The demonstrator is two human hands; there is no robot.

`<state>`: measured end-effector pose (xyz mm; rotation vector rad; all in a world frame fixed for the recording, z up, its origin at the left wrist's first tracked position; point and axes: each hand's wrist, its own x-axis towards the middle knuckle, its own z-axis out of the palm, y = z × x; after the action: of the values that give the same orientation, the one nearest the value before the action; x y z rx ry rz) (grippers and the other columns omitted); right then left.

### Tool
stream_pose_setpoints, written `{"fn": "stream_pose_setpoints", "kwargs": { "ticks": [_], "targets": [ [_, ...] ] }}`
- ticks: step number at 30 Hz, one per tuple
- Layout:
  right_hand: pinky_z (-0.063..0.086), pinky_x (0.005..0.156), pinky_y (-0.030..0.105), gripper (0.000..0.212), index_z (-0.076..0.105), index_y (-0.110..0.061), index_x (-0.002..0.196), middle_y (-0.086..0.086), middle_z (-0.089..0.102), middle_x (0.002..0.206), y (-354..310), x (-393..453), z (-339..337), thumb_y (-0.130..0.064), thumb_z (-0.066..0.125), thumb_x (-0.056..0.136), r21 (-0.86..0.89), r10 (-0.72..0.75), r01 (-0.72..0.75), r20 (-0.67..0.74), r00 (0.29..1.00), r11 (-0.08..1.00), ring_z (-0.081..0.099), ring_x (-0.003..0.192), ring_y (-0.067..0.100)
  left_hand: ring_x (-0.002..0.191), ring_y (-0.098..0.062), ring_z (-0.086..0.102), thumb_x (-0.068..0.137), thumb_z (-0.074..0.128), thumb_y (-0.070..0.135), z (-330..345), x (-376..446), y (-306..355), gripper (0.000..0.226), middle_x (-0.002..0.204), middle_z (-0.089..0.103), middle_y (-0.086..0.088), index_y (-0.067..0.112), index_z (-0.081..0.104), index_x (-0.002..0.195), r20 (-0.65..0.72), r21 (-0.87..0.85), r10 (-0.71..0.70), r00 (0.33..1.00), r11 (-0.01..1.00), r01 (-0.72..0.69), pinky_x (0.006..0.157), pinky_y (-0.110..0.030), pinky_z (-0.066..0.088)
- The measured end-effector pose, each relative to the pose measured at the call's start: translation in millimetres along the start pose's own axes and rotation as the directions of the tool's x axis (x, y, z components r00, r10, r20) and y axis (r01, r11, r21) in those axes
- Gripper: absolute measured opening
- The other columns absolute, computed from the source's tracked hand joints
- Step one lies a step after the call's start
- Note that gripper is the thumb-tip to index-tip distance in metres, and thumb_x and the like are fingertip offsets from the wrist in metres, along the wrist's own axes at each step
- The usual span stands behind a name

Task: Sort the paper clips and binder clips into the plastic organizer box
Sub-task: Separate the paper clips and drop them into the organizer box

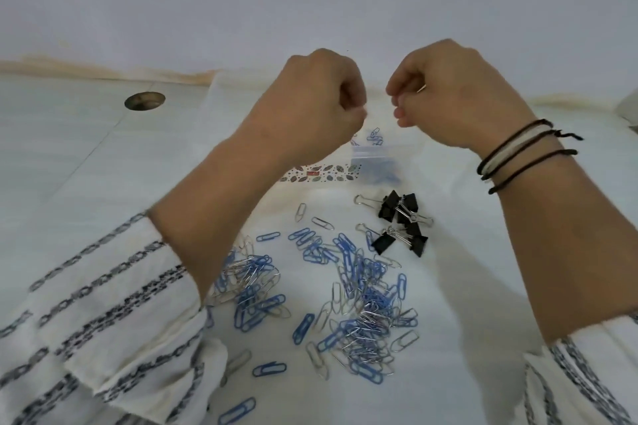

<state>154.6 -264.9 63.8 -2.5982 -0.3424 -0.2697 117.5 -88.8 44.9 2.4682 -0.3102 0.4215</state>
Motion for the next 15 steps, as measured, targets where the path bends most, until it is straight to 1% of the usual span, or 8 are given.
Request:
{"fn": "stream_pose_setpoints", "kwargs": {
  "ticks": [2, 3, 5, 6, 7, 9, 12, 15],
  "targets": [
    [0.060, 0.074, 0.032, 0.024, 0.073, -0.024, 0.091, -0.001, 0.078, 0.086, -11.0, -8.4, -12.0, -0.004, 0.061, 0.083, -0.022, -0.061, 0.064, 0.119, 0.991, 0.998, 0.076, 0.079, 0.014, 0.076, -0.012, 0.072, 0.087, 0.073, 0.026, -18.2, -4.1, -0.3, 0.004, 0.080, 0.075, 0.008, 0.023, 0.075, 0.087, 0.241, 0.178, -0.015, 0.970, 0.984, -0.029, 0.074, -0.032, 0.061],
    [0.061, 0.076, 0.035, 0.020, 0.074, -0.023, 0.089, -0.001, 0.079, 0.081, -17.2, -14.1, -16.7, -0.006, 0.065, 0.083, -0.038, -0.095, 0.107, 0.239, 0.966, 0.994, 0.076, 0.076, 0.011, 0.075, -0.013, 0.074, 0.085, 0.076, 0.031, -24.5, -6.3, -1.2, 0.009, 0.079, 0.077, 0.007, 0.023, 0.076, 0.087, 0.396, 0.280, -0.058, 0.916, 0.958, -0.061, 0.076, -0.036, 0.062],
    [0.062, 0.082, 0.040, 0.013, 0.076, -0.022, 0.091, -0.003, 0.079, 0.078, -28.0, -24.6, -17.0, -0.013, 0.070, 0.085, -0.081, -0.133, 0.203, 0.517, 0.845, 0.976, 0.076, 0.071, 0.006, 0.076, -0.011, 0.075, 0.081, 0.081, 0.046, -26.3, -12.4, -1.9, 0.032, 0.086, 0.080, 0.007, 0.021, 0.077, 0.100, 0.642, 0.446, -0.211, 0.737, 0.885, -0.134, 0.074, -0.033, 0.060],
    [0.061, 0.084, 0.040, 0.011, 0.076, -0.024, 0.095, -0.005, 0.080, 0.080, -32.0, -28.8, -11.8, -0.020, 0.073, 0.085, -0.119, -0.132, 0.262, 0.626, 0.769, 0.958, 0.075, 0.073, 0.005, 0.080, -0.009, 0.075, 0.076, 0.083, 0.054, -22.4, -15.6, -2.1, 0.048, 0.093, 0.080, 0.007, 0.020, 0.074, 0.109, 0.701, 0.498, -0.287, 0.653, 0.852, -0.160, 0.073, -0.030, 0.058],
    [0.060, 0.086, 0.039, 0.017, 0.075, -0.026, 0.101, -0.006, 0.079, 0.083, -35.8, -31.7, -3.7, -0.031, 0.076, 0.084, -0.163, -0.118, 0.316, 0.697, 0.707, 0.934, 0.075, 0.077, 0.004, 0.086, -0.010, 0.075, 0.070, 0.084, 0.060, -16.8, -18.0, -2.5, 0.064, 0.100, 0.079, 0.008, 0.020, 0.070, 0.118, 0.727, 0.528, -0.336, 0.599, 0.831, -0.174, 0.076, -0.030, 0.058],
    [0.058, 0.088, 0.039, 0.041, 0.071, -0.027, 0.110, -0.006, 0.078, 0.094, -39.9, -35.6, 14.8, -0.052, 0.078, 0.078, -0.237, -0.089, 0.402, 0.761, 0.642, 0.884, 0.072, 0.087, 0.008, 0.094, -0.013, 0.074, 0.062, 0.085, 0.068, -3.9, -20.9, -2.6, 0.079, 0.109, 0.075, 0.009, 0.024, 0.060, 0.123, 0.746, 0.533, -0.368, 0.554, 0.830, -0.166, 0.086, -0.034, 0.057],
    [0.058, 0.089, 0.042, 0.068, 0.068, -0.018, 0.116, 0.000, 0.074, 0.109, -40.8, -39.4, 33.3, -0.064, 0.080, 0.067, -0.295, -0.054, 0.465, 0.797, 0.602, 0.834, 0.070, 0.096, 0.019, 0.074, -0.012, 0.072, 0.062, 0.087, 0.066, 10.0, -21.8, -7.0, 0.065, 0.093, 0.071, 0.005, 0.024, 0.047, 0.094, 0.756, 0.515, -0.385, 0.529, 0.849, -0.117, 0.072, -0.030, 0.057],
    [0.058, 0.085, 0.036, 0.071, 0.068, -0.018, 0.115, -0.001, 0.072, 0.108, -41.4, -44.4, 38.8, -0.066, 0.082, 0.064, -0.305, 0.011, 0.463, 0.844, 0.536, 0.832, 0.069, 0.096, 0.018, 0.062, -0.012, 0.067, 0.068, 0.088, 0.057, 13.3, -21.7, -10.7, 0.053, 0.079, 0.069, 0.004, 0.024, 0.051, 0.086, 0.760, 0.485, -0.363, 0.538, 0.869, -0.098, 0.061, -0.028, 0.052]
  ]
}}
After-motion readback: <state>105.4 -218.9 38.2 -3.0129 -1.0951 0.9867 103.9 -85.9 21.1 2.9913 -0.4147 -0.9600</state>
